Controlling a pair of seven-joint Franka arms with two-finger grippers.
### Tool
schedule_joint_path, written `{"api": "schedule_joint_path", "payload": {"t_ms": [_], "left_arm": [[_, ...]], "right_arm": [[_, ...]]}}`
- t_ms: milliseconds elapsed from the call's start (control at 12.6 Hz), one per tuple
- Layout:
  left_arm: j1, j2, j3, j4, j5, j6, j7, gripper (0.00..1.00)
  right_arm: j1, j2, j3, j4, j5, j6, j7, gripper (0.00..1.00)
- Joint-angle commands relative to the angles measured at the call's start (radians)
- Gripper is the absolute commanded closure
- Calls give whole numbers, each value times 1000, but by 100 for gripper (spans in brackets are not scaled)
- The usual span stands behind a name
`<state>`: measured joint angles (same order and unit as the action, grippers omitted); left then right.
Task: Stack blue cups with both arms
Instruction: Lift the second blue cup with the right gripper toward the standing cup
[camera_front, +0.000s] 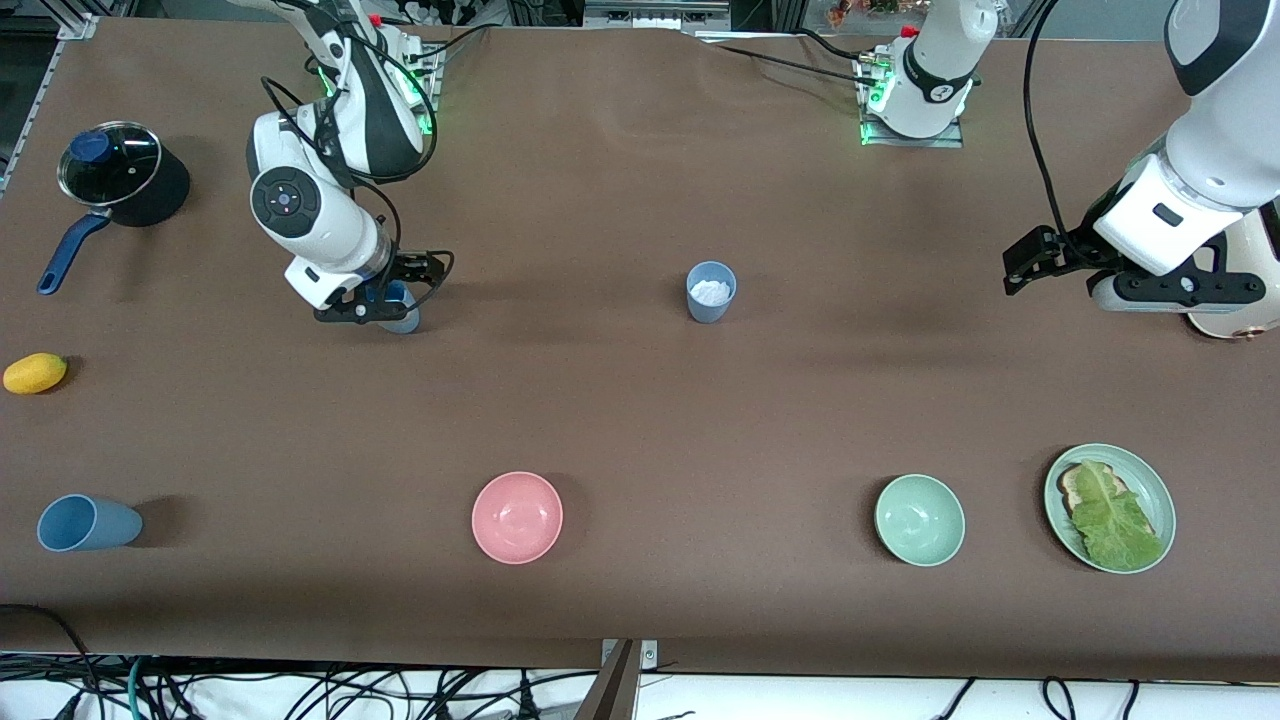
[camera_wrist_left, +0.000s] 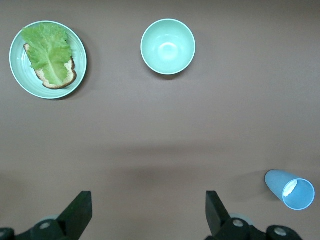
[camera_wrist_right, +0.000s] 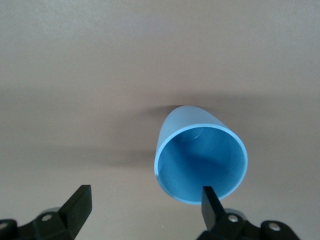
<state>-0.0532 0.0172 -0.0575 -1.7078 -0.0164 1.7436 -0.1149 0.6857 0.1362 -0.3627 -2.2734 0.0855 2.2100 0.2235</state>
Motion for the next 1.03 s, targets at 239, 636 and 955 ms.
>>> {"api": "schedule_joint_path", "payload": {"t_ms": [239, 636, 955], "left_arm": [[-4, -8, -2, 11, -14, -23, -11, 0], [-2, -8, -2, 11, -14, -24, -9, 0], [1, -8, -2, 11, -14, -33, -9, 0]], "right_arm": [[-3, 17, -1, -21, -1, 48, 11, 16], [-3, 59, -1, -25, 0, 105, 13, 23], [-5, 80, -1, -23, 3, 135, 13, 70]]}}
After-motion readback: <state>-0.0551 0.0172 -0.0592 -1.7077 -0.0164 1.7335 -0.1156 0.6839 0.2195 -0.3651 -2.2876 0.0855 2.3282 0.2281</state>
